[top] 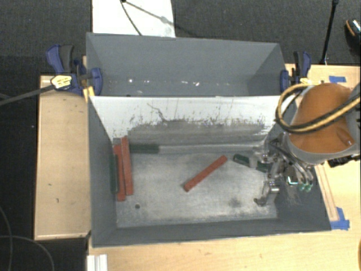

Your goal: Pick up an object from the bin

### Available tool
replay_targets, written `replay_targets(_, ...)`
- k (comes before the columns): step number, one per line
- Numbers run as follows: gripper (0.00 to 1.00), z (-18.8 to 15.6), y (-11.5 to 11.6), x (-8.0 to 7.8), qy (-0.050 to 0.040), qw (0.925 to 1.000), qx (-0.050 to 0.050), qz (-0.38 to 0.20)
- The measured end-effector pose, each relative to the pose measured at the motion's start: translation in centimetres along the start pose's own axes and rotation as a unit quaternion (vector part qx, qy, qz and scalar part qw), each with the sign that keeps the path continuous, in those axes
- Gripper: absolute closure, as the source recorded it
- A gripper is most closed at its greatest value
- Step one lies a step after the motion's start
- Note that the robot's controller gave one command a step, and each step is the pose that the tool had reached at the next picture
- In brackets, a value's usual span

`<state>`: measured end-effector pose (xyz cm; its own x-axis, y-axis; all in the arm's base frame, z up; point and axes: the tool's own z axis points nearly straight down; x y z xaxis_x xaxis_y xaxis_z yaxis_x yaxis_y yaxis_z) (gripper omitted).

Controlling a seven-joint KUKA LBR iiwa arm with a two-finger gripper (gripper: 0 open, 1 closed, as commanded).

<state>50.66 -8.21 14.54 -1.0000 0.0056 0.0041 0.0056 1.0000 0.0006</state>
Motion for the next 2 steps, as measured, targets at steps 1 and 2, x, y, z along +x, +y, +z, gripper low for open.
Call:
replay_targets(1,0.00,5.3,3.3,-5.5,-0.0040,0.9996,-0.001,-0.026)
replay_targets(2,0.00,7.5,10.0,-8.0,-0.0050,0.9999,-0.002,-0.016)
